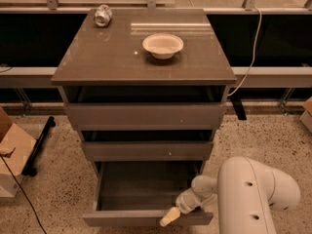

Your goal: Open bottom drawer

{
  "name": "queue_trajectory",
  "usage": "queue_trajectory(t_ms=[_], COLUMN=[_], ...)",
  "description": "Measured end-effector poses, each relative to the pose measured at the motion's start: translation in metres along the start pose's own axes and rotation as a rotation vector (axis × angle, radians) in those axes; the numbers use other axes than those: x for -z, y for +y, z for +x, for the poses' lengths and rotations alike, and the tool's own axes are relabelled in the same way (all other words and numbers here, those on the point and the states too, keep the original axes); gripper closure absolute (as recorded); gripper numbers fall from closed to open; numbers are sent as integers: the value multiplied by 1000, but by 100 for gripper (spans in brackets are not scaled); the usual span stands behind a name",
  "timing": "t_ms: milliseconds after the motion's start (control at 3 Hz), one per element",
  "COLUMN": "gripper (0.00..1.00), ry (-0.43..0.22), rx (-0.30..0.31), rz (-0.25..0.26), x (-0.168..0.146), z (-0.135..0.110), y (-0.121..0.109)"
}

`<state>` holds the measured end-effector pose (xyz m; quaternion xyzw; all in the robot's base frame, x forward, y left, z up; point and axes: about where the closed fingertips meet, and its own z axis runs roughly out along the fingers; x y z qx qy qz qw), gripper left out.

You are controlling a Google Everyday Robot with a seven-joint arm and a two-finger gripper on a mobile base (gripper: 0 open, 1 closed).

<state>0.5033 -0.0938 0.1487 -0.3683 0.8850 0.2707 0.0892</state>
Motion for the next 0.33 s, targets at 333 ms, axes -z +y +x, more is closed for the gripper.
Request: queue_trajectory(t_ms=[333], gripper=[0], ry=[0], rx=[0], rz=[0], x=[0], z=[0], y=[0])
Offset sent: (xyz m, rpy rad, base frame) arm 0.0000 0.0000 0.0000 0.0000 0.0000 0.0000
